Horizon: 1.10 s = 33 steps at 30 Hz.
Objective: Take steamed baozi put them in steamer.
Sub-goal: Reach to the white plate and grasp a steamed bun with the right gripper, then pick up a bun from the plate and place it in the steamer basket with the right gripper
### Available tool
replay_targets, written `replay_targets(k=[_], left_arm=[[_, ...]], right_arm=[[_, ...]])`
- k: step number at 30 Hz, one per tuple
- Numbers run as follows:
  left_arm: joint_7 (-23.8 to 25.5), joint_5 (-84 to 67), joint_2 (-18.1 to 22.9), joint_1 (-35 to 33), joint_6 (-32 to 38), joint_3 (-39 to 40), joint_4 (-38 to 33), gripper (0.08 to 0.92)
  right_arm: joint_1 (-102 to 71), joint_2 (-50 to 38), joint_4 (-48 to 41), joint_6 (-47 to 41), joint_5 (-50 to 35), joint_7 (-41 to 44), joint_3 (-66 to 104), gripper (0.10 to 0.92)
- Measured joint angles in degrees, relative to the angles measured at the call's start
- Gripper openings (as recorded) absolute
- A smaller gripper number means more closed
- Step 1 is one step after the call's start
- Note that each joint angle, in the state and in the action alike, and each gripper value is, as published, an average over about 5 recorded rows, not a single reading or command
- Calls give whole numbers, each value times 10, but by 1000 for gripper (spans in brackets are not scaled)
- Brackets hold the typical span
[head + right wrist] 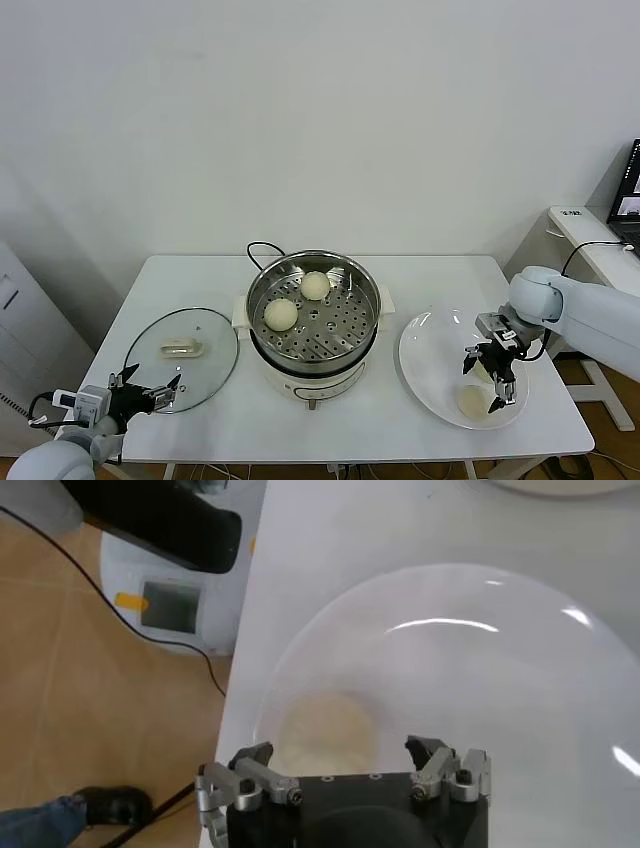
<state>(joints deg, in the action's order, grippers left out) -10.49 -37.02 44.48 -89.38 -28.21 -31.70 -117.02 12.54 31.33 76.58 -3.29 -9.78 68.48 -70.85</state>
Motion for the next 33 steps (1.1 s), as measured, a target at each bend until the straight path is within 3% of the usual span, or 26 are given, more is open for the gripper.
replay_targets(k=[5, 18, 33], left_arm=[[0, 0, 0, 0, 0, 1, 0, 823], [-2, 0, 1, -1, -1, 1, -2, 823], [-5, -2, -7, 8, -9, 6, 0, 823]], right_arm=[[-23, 0, -3, -1, 10, 0, 21, 745], [-53, -7, 3, -4, 35, 2, 53, 489], [68, -11, 17, 8, -12, 17, 22, 458]])
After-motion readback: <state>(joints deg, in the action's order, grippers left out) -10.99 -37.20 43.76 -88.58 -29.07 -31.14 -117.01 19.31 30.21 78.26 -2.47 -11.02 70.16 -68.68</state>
